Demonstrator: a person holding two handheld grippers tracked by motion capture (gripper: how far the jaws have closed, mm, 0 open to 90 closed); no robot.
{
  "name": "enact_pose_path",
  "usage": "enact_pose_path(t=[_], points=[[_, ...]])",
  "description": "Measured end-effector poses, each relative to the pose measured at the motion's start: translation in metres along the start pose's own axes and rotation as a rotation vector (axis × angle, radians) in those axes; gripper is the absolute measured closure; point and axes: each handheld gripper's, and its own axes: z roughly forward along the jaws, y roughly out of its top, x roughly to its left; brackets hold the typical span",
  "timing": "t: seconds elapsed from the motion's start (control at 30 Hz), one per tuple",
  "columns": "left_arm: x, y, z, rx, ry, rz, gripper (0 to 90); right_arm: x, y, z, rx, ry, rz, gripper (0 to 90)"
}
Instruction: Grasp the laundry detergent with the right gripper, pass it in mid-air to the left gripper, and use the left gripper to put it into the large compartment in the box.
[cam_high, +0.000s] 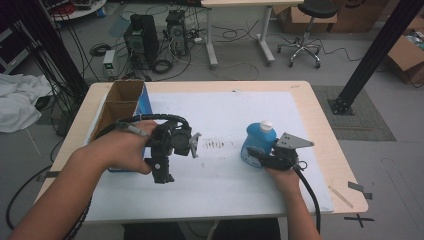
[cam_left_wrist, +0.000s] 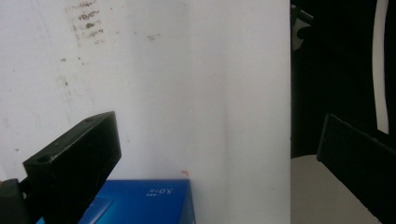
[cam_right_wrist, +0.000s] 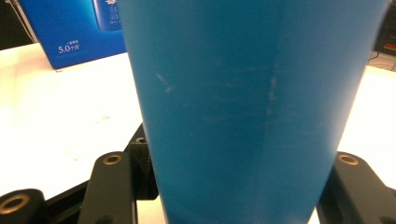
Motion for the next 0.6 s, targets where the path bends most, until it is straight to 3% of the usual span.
enact_pose_path(t=[0.33,0.53,0.6], points=[[0.001,0.004,-0.001,-0.006,0.003,0.008,0.1,0.009,0.009,0.001,0.052,-0.038,-0.021,44.9],[0.002,0.004,-0.002,-0.003,0.004,0.005,0.1,0.013,0.014,-0.005,0.052,-0.007,-0.036,45.0],[0.003,0.004,-0.003,0.0,0.002,0.005,0.1,0.018,0.022,-0.009,0.05,0.015,-0.063,45.1]])
